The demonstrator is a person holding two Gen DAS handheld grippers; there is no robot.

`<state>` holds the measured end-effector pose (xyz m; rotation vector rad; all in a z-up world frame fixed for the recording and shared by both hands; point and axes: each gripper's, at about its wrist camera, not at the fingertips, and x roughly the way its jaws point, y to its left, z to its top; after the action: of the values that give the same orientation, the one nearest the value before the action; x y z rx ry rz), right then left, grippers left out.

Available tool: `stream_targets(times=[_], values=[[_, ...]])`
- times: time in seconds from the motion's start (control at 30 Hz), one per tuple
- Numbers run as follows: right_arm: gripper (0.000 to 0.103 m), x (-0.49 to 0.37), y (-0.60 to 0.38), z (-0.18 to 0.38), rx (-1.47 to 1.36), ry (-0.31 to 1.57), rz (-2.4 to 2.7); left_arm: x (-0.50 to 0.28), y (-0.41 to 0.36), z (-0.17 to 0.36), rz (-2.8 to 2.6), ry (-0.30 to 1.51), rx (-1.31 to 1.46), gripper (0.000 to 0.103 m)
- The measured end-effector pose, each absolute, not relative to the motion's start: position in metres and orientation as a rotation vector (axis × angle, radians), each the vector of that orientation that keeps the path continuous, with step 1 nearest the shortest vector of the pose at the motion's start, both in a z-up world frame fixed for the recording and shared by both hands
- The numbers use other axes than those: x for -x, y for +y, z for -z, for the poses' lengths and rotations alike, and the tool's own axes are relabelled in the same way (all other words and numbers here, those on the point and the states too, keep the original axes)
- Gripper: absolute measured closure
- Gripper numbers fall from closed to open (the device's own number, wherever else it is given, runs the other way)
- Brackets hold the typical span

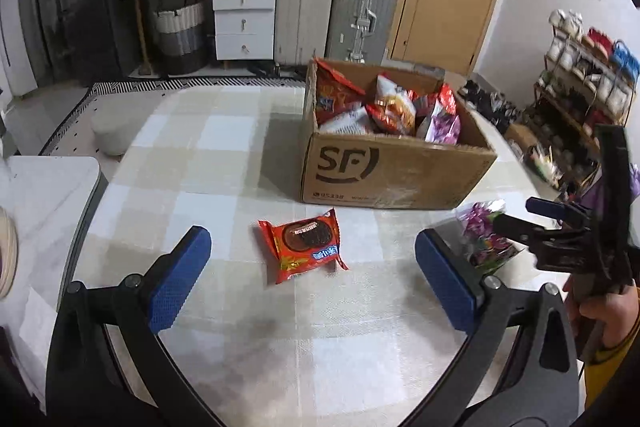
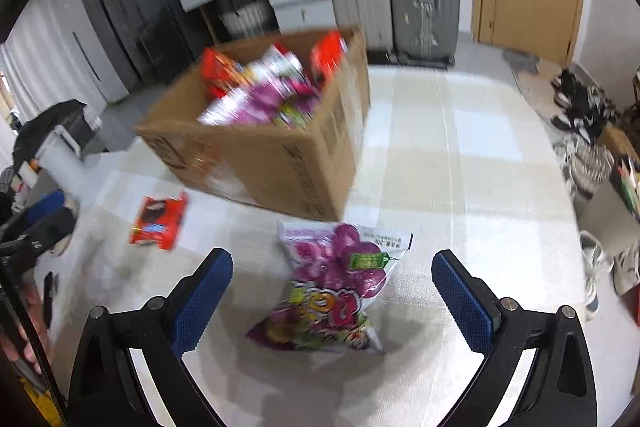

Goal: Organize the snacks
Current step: 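Grasp the red Oreo packet with the left gripper while the right grasps the purple grape candy bag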

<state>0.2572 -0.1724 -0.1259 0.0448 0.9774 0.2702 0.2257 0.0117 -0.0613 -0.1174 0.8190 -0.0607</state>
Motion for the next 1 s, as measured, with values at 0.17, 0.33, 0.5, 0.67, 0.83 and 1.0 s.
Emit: stream_targets(times=[0.17, 0.33, 0.5, 0.67, 0.83, 1.0], values=[[0.01, -0.272, -0.17, 0.156, -0.033, 1.019, -0.263, -0.245, 0.011, 0.091, 0.046, 0.879, 0.122, 0.001], [0.038, -0.272, -0.166, 0.174, -0.017, 1.042, -0.263, -0.26, 0.019, 0.115, 0.01, 0.928, 0.13, 0.001], [0.052, -0.261, -0.167, 0.172, -0.045, 0.995, -0.311, -0.277, 0.02, 0.134, 0.001, 0.966, 0.125, 0.001], [0.052, -0.238, -0.174, 0.164, -0.179, 0.93, -0.382, -0.289, 0.019, 0.148, -0.01, 0.999, 0.125, 0.001], [0.052, -0.213, -0.168, 0.158, -0.283, 0.862, -0.48, -0.295, 0.022, 0.161, -0.018, 1.031, 0.135, 0.001], [0.052, -0.197, -0.157, 0.163, -0.304, 0.839, -0.546, -0.308, 0.022, 0.176, -0.051, 1.055, 0.134, 0.001]])
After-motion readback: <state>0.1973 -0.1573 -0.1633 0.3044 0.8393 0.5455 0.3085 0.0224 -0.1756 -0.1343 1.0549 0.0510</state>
